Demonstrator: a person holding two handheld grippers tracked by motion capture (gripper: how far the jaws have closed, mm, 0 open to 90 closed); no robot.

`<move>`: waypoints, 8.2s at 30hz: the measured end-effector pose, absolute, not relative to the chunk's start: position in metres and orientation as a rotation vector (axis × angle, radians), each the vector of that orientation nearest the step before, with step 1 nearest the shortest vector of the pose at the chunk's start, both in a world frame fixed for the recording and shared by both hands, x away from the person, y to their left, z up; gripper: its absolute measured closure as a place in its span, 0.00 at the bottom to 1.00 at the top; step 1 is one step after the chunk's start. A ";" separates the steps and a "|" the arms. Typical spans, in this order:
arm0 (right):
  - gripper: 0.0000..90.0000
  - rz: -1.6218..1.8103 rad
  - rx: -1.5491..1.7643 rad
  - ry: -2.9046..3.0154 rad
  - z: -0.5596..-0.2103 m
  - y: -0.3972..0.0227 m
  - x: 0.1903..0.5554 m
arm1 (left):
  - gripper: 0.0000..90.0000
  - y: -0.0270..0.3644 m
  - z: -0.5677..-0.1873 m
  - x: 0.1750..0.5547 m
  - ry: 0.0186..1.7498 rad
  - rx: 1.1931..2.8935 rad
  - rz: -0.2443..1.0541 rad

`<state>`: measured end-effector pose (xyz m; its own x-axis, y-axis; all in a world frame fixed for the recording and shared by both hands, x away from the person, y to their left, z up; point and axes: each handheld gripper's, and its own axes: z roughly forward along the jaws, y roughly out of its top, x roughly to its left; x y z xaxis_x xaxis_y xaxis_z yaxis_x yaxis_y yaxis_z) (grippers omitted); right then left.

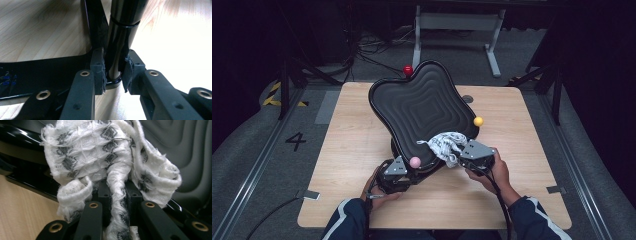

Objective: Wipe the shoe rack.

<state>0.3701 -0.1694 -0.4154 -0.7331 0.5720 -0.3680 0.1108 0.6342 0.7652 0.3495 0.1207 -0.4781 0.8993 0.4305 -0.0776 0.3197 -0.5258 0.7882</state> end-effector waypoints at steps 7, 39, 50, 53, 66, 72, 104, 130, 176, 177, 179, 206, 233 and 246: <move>0.88 0.941 0.611 2.238 -0.419 -0.188 0.378 | 0.81 0.120 -0.478 0.350 0.523 2.173 0.165; 0.88 0.940 0.719 2.180 -0.421 -0.221 0.395 | 0.81 0.121 -0.478 0.351 0.511 2.172 0.157; 0.87 1.037 0.454 2.286 -0.419 -0.171 0.362 | 0.81 0.120 -0.478 0.351 0.513 2.173 0.156; 0.87 1.060 0.372 2.300 -0.418 -0.156 0.350 | 0.81 0.120 -0.478 0.351 0.515 2.173 0.157; 0.86 1.107 0.233 2.338 -0.411 -0.135 0.321 | 0.81 0.121 -0.478 0.351 0.515 2.166 0.150; 0.87 1.118 0.253 2.343 -0.414 -0.139 0.326 | 0.81 0.121 -0.478 0.352 0.519 2.169 0.148; 0.87 0.886 0.672 2.218 -0.432 -0.208 0.398 | 0.81 0.122 -0.478 0.352 0.497 2.170 0.126; 0.85 0.879 0.712 2.251 -0.454 -0.200 0.415 | 0.81 0.124 -0.478 0.353 0.493 2.171 0.107; 0.88 0.991 0.543 2.329 -0.476 -0.147 0.401 | 0.81 0.127 -0.478 0.349 0.505 2.168 0.110; 0.88 0.987 0.553 2.326 -0.476 -0.150 0.403 | 0.81 0.127 -0.478 0.349 0.505 2.168 0.110; 0.88 0.987 0.568 2.322 -0.476 -0.152 0.405 | 0.81 0.127 -0.478 0.348 0.504 2.171 0.112; 0.88 0.883 0.779 2.234 -0.479 -0.203 0.442 | 0.82 0.127 -0.479 0.348 0.510 2.163 0.108; 0.88 0.943 0.536 2.363 -0.475 -0.153 0.404 | 0.82 0.126 -0.479 0.348 0.500 2.166 0.094; 0.88 1.007 0.409 2.442 -0.472 -0.124 0.377 | 0.82 0.126 -0.479 0.348 0.504 2.164 0.101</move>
<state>0.3769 -0.1237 -0.4725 -0.8477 0.4347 -0.3042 0.0940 0.6873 0.7203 0.3481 0.1263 -0.4789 0.9140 0.3907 -0.1093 0.3188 -0.5250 0.7891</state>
